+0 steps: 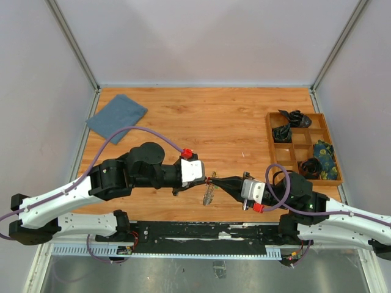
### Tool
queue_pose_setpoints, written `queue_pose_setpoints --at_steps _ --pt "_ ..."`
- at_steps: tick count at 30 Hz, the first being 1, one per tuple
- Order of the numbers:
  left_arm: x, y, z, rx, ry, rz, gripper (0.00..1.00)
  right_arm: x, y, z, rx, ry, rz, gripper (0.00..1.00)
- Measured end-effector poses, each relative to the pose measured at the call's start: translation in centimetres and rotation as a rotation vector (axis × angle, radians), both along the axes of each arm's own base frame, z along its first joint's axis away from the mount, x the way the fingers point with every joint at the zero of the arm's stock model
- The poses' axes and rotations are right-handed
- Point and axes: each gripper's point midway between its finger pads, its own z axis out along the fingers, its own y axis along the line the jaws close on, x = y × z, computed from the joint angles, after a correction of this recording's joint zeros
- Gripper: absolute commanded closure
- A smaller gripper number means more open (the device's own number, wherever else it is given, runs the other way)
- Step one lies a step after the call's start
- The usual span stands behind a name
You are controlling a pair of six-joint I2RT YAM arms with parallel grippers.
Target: Put the keys on the keyring
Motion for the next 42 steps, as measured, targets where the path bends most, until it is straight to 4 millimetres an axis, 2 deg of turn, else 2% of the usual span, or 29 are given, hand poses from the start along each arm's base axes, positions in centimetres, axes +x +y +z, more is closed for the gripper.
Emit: queue_pose_setpoints --at_steps 6,15,36,42 --pt "0.0 0.0 0.0 0.002 -0.003 -0.002 0.99 -0.1 -0.1 0.1 0.005 -0.001 0.003 0.99" --pt "0.0 0.0 -0.1 0.005 -0.005 -0.002 1.0 -0.1 -0.2 0.3 0.016 0.01 0.004 0.99" --pt "0.8 -0.3 0.9 -0.032 -0.024 0.034 0.99 0.5 -0.5 2.9 0.155 0.121 -0.036 1.0" --pt "1.0 -0.4 1.1 -0.041 -0.027 0.046 0.86 0.9 -0.2 3.3 0.202 0.162 -0.048 1.0"
